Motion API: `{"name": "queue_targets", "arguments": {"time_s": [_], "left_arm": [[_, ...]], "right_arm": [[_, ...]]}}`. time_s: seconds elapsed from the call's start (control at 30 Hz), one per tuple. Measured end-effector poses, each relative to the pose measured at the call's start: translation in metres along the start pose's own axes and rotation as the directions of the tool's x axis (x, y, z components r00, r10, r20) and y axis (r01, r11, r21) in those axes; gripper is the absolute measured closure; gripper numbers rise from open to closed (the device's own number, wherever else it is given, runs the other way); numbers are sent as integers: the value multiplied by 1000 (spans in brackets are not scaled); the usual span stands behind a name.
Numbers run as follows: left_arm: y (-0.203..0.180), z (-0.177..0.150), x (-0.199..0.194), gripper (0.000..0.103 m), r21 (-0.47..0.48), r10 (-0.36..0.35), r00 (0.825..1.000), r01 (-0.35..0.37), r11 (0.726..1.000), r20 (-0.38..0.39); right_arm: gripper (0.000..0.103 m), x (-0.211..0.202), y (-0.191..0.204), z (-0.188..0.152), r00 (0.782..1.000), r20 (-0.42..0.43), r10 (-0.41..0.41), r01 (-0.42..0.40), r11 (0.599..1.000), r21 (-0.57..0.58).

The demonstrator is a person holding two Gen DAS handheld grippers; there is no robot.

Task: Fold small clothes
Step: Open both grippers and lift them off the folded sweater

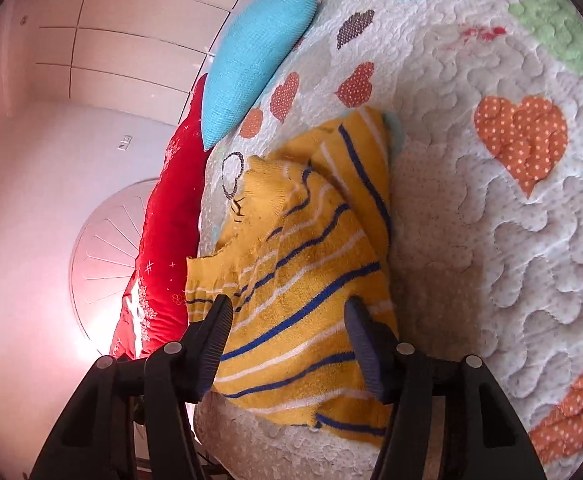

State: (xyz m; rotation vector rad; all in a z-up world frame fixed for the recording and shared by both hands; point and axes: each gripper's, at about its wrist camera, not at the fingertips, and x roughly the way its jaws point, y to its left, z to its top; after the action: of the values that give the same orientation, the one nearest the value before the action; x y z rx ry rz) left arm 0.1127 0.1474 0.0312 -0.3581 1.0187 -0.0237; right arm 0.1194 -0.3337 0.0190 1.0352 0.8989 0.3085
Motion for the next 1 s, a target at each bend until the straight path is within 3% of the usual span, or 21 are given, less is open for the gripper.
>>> {"name": "queue_targets", "arguments": {"time_s": [0.07,0.13,0.27,0.37,0.47,0.5,0.57,0.6,0.63,0.73,0.83,0.9,1.0], "left_arm": [[-7,-9,-12,33,-7,-16,999,16,1000,45],[-19,-18,-16,33,8,-12,997,11,1000,79],[-36,-35,-9,33,37,29,993,-34,999,112],[-31,-45,-4,32,48,37,989,-45,998,142],[-16,-51,-3,32,46,58,985,-66,997,162],[-10,-49,-1,32,32,39,989,-44,999,146],[2,-45,-2,32,-11,-18,992,20,1000,126],[7,-43,-3,32,-27,-26,991,29,999,130],[11,-41,-6,32,-37,-22,990,27,999,137],[21,-39,-13,30,-63,-23,989,33,997,149],[30,-39,-13,26,-101,-41,990,55,993,134],[33,-39,-11,26,-117,-52,991,66,991,121],[34,-39,-11,26,-116,-60,991,74,990,116]], "right_arm": [[36,-6,17,-2,1000,-3,14,-14,1000,-22],[36,-1,39,-1,1000,-8,-22,21,997,-73],[37,41,79,8,979,5,-202,198,955,-219],[38,87,92,23,918,41,-396,386,861,-332],[38,125,82,49,850,71,-521,516,799,-309],[38,133,78,57,830,72,-553,547,782,-299],[38,151,76,68,753,75,-653,641,704,-306],[38,161,87,70,728,91,-680,669,673,-316],[38,161,98,69,725,115,-679,674,664,-324],[38,156,147,49,799,184,-573,597,719,-355],[38,184,189,16,853,132,-505,504,733,-456],[38,220,207,-7,860,60,-507,455,708,-539],[38,273,224,-35,838,32,-545,440,640,-629]]}}
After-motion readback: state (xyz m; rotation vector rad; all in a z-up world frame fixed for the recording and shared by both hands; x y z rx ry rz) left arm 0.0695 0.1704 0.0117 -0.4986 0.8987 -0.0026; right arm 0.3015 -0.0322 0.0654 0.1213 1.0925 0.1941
